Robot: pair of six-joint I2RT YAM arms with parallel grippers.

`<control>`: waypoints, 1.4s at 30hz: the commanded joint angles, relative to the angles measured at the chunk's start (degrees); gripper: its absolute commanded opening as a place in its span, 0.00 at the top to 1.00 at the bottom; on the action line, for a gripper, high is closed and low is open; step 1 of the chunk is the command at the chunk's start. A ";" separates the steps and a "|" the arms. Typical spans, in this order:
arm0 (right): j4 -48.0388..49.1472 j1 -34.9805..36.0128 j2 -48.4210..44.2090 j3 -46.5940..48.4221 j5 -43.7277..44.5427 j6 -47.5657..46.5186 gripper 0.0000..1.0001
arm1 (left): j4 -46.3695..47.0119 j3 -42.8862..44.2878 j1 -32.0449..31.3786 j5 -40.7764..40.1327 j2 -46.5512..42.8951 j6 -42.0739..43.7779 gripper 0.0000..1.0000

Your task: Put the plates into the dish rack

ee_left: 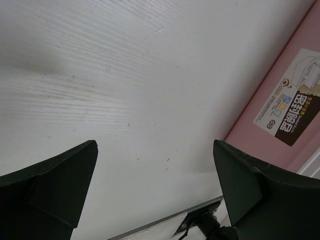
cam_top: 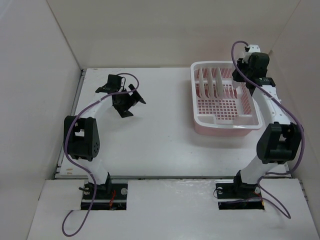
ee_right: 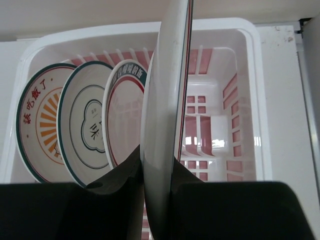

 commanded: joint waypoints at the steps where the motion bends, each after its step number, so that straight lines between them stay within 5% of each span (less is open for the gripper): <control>1: 4.97 -0.12 0.87 -1.11 -2.70 1.07 0.99 | -0.87 0.29 0.51 -0.47 -2.58 1.15 0.00; 34: 3.84 -0.12 11.06 1.97 -1.55 -1.56 1.00 | -2.02 1.35 1.04 0.06 -2.05 1.15 0.00; 42: 3.30 -0.12 12.81 3.19 -0.50 -1.56 0.87 | -2.02 1.88 2.09 0.59 -1.53 1.68 0.00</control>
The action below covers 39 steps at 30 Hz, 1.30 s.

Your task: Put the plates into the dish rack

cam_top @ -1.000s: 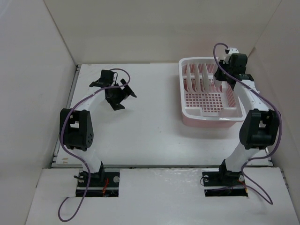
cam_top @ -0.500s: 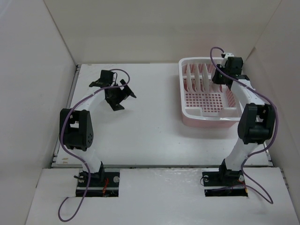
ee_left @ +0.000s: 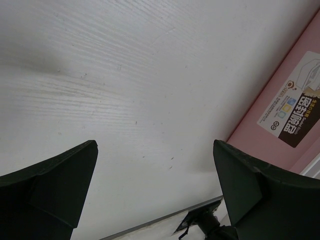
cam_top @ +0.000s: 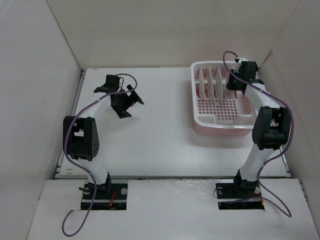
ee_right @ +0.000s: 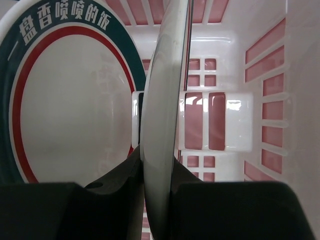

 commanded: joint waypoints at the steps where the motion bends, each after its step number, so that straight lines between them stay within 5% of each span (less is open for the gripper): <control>1: 2.56 -0.05 -0.34 3.59 1.01 -0.43 0.87 | -0.53 1.86 0.87 0.48 -1.53 1.02 0.00; 12: 2.03 -0.05 -0.34 4.12 1.01 -0.43 0.58 | -1.06 3.44 0.87 1.01 -0.47 1.55 0.00; 15: 2.03 -0.05 -0.34 4.64 1.01 -0.43 0.58 | -1.06 3.44 1.40 1.53 0.05 1.55 0.00; 18: 1.51 -0.05 -0.34 4.64 1.01 -0.43 0.38 | -1.06 3.44 1.40 1.53 0.06 1.55 0.00; 24: 1.51 -0.58 -3.32 5.17 1.80 0.63 0.21 | -1.06 3.97 1.40 2.06 0.58 1.55 0.00; 37: -1.21 -1.11 -10.09 8.16 3.47 1.68 0.18 | -0.01 3.44 1.40 3.73 0.06 2.08 0.00; 39: -1.74 -1.11 -11.49 9.30 3.47 2.21 0.10 | 0.00 2.82 1.40 3.73 -0.55 2.61 0.00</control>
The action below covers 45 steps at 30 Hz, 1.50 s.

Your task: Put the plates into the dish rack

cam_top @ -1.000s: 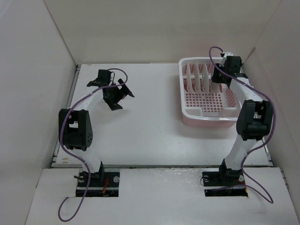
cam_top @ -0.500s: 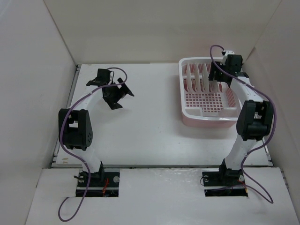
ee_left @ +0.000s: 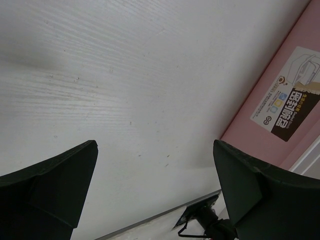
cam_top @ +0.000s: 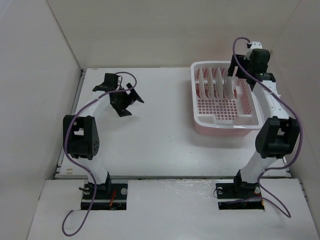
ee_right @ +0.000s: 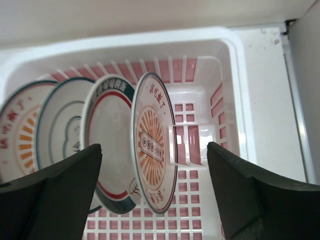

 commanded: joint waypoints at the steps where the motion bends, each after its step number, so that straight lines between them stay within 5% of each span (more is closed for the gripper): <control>1: -0.54 -0.28 -6.25 3.95 0.83 1.73 0.08 | 0.54 0.99 0.37 0.15 -1.52 2.43 0.00; 2: -0.55 -0.28 -7.40 4.56 0.31 1.73 0.01 | -0.50 1.94 0.37 -1.25 -2.13 3.83 0.00; 8: -7.30 -0.28 -16.88 6.14 0.30 7.00 0.01 | -5.69 13.01 0.37 -17.05 -5.73 8.24 0.00; 15: -11.44 7.09 -28.48 8.42 5.05 7.01 0.01 | -7.11 27.17 1.60 -22.70 -9.51 7.89 0.00; 23: -13.90 11.50 -39.57 11.76 10.66 7.01 0.01 | 8.33 20.78 3.36 -21.13 -27.41 2.01 0.00; 32: -16.98 12.55 -43.35 18.01 15.42 5.87 0.01 | 3.01 32.80 4.06 -19.36 -26.83 2.43 0.00; 45: -18.12 12.55 -43.97 17.22 17.00 5.34 0.01 | 0.19 30.87 4.06 -23.68 -31.23 2.44 0.00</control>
